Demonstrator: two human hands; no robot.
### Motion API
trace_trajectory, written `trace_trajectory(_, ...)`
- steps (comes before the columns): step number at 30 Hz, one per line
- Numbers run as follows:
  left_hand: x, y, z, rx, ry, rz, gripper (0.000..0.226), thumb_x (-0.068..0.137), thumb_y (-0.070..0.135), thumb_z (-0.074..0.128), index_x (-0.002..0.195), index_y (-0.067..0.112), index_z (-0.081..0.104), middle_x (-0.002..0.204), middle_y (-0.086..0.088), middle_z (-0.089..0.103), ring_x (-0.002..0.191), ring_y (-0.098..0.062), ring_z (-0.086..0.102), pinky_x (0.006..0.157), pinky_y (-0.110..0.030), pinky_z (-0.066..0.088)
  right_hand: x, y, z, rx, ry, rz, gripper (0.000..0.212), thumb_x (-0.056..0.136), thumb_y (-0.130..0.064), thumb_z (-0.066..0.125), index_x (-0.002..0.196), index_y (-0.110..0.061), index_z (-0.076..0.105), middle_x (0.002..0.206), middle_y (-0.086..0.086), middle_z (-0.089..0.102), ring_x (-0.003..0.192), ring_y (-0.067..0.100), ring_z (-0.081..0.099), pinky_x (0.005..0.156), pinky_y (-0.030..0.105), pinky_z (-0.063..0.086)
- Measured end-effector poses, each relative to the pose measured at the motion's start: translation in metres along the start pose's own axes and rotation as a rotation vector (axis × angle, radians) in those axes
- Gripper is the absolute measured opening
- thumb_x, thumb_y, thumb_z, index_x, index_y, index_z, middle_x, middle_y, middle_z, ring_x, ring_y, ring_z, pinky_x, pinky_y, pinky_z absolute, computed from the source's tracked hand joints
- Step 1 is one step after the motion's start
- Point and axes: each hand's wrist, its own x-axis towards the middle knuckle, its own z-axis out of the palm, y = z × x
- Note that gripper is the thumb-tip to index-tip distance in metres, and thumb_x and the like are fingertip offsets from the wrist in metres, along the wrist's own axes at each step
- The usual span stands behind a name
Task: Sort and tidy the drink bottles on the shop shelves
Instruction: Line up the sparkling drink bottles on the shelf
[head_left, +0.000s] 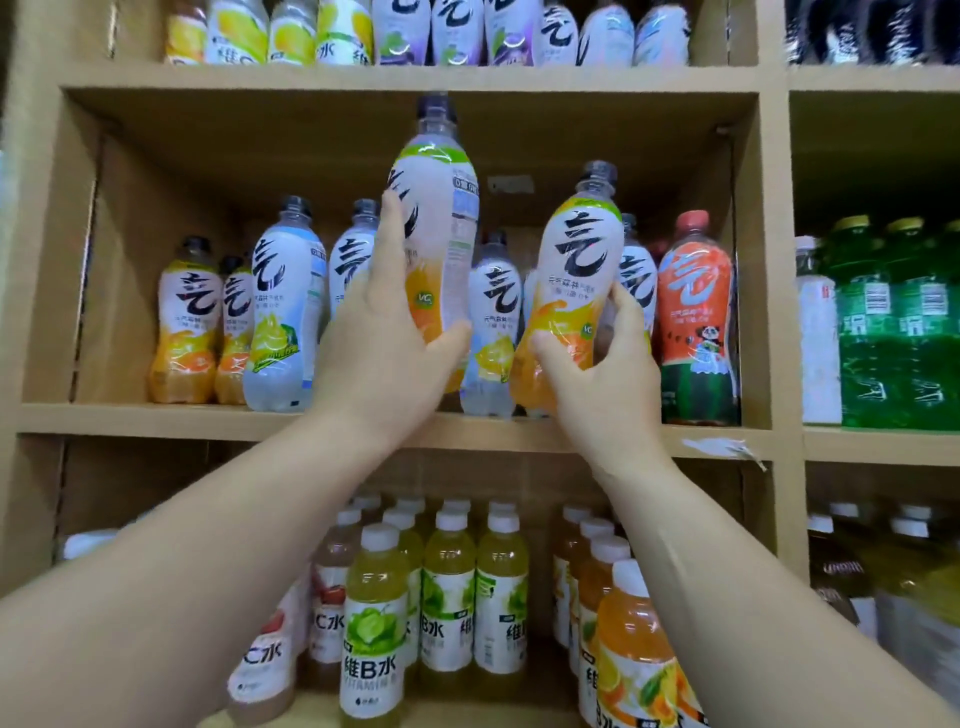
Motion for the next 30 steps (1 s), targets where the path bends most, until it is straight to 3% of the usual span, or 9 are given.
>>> trace_trajectory(2,0.001,0.0,-0.027,0.008,0.044,0.014,0.108,0.089,0.03,0.077,0.162,0.034,-0.002,0.163,0.009,0.033,0.144,-0.011,0.04,0.109,-0.029,0.039,-0.005,-0.003,-0.001,0.046,0.003,-0.007,0.078,0.09,-0.036,0.074,0.155,-0.036,0.031,0.122,-0.031,0.05,0.099,-0.027,0.05,0.079,0.006,0.044)
trace_trajectory(5,0.003,-0.015,-0.067,0.086,0.124,0.006,0.108,0.086,0.029,0.08,0.163,0.033,0.004,0.161,0.014,0.035,0.142,-0.009,0.039,0.105,-0.012,0.029,-0.014,-0.008,0.006,0.063,-0.025,-0.042,0.082,0.087,-0.04,0.076,0.155,-0.037,0.031,0.13,-0.026,0.052,0.106,-0.015,0.054,0.086,0.015,0.049)
trace_trajectory(9,0.004,-0.054,-0.112,0.206,0.152,-0.082,0.109,0.084,0.029,0.081,0.162,0.034,0.005,0.161,0.01,0.036,0.143,-0.015,0.04,0.116,-0.037,0.036,-0.031,-0.028,0.037,0.103,-0.104,-0.081,0.081,0.087,-0.036,0.077,0.155,-0.036,0.032,0.111,-0.041,0.047,0.095,-0.027,0.052,0.072,0.002,0.044)
trace_trajectory(12,0.008,-0.094,-0.135,0.239,0.116,-0.177,0.11,0.085,0.029,0.08,0.162,0.034,0.002,0.162,0.006,0.036,0.146,-0.014,0.038,0.117,-0.044,0.037,-0.038,-0.045,0.067,0.147,-0.154,-0.099,0.081,0.087,-0.04,0.076,0.155,-0.037,0.031,0.122,-0.028,0.06,0.101,-0.01,0.061,0.079,0.011,0.049)
trace_trajectory(14,0.011,-0.121,-0.145,0.281,0.08,-0.237,0.111,0.084,0.029,0.08,0.162,0.032,0.001,0.163,0.002,0.036,0.146,-0.019,0.039,0.115,-0.049,0.039,-0.041,-0.056,0.086,0.17,-0.181,-0.112,0.081,0.088,-0.04,0.075,0.156,-0.037,0.031,0.124,-0.028,0.057,0.102,-0.013,0.06,0.078,0.006,0.047)
trace_trajectory(19,0.023,-0.165,-0.145,0.34,0.02,-0.356,0.108,0.089,0.028,0.076,0.162,0.026,-0.002,0.162,-0.007,0.036,0.14,-0.033,0.045,0.111,-0.046,0.041,-0.052,-0.072,0.122,0.176,-0.228,-0.116,0.081,0.089,-0.04,0.076,0.155,-0.039,0.03,0.109,-0.036,0.053,0.094,-0.025,0.055,0.066,-0.001,0.043)
trace_trajectory(23,0.037,-0.182,-0.131,0.355,-0.047,-0.363,0.11,0.091,0.03,0.075,0.162,0.028,-0.01,0.157,-0.013,0.042,0.136,-0.035,0.049,0.105,-0.042,0.042,-0.058,-0.078,0.139,0.133,-0.224,-0.118,0.076,0.087,-0.043,0.076,0.149,-0.049,0.031,0.105,-0.035,0.056,0.097,-0.019,0.058,0.069,0.008,0.049)
trace_trajectory(27,0.047,-0.208,-0.116,0.406,-0.125,-0.389,0.112,0.089,0.031,0.075,0.16,0.034,-0.012,0.142,-0.021,0.048,0.124,-0.04,0.056,0.099,-0.046,0.046,-0.061,-0.08,0.152,0.124,-0.226,-0.093,0.082,0.086,-0.047,0.076,0.153,-0.044,0.029,0.111,-0.04,0.05,0.101,-0.026,0.052,0.081,0.015,0.051)
trace_trajectory(30,0.05,-0.222,-0.112,0.505,-0.146,-0.411,0.109,0.092,0.035,0.071,0.159,0.037,-0.016,0.139,-0.022,0.046,0.116,-0.041,0.058,0.091,-0.045,0.047,-0.062,-0.081,0.156,0.115,-0.231,-0.087,0.083,0.086,-0.045,0.076,0.154,-0.044,0.03,0.111,-0.038,0.052,0.1,-0.027,0.051,0.078,0.014,0.049)
